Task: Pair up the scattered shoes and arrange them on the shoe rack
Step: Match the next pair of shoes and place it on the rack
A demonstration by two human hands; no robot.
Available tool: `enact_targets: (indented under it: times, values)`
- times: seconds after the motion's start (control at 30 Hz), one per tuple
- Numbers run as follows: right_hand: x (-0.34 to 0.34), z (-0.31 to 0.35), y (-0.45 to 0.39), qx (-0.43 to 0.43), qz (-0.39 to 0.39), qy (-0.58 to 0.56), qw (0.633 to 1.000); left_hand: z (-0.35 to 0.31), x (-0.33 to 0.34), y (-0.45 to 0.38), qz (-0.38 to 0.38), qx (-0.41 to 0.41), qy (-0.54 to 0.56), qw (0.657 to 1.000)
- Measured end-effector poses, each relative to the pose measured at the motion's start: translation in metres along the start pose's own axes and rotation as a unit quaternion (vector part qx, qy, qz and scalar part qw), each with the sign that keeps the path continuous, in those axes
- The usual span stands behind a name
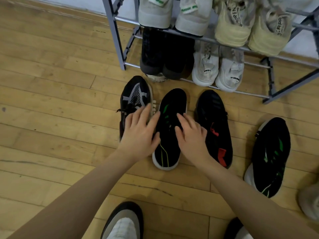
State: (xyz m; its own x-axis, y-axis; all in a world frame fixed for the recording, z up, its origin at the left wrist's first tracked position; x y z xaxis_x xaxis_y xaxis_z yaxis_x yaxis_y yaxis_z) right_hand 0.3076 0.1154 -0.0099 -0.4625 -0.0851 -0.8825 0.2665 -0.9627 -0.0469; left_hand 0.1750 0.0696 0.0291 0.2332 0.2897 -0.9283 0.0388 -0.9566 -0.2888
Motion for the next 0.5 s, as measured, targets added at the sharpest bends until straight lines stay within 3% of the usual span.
enact_targets:
  times: [0.1,0.3,0.5]
  values:
    - [-0.002,-0.021,-0.010,-0.003,-0.004,0.064,0.998,-0.020,0.018,-0.025,0.020,0.040,-0.016,0.999]
    - [-0.003,-0.037,-0.050,0.001,-0.018,0.097,0.995,-0.014,0.067,-0.074,0.102,-0.023,-0.051,0.993]
    - [0.014,-0.049,-0.055,-0.019,-0.044,0.129,0.990,-0.001,0.112,-0.080,0.172,-0.036,-0.077,0.981]
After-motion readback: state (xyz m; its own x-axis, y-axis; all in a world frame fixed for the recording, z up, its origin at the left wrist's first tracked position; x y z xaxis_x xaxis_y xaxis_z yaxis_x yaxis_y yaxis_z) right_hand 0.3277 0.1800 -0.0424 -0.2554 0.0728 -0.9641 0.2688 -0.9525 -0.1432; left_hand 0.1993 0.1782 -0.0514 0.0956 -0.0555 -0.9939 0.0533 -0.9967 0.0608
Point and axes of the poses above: each hand's wrist, its own y-axis away from the middle knuckle, its own x-axis out of the palm, z = x × y, the point moved 10 cm from there along -y, towards the middle knuckle, and after that the axes turned 13 degrees about -z, right-handed, at the moved point
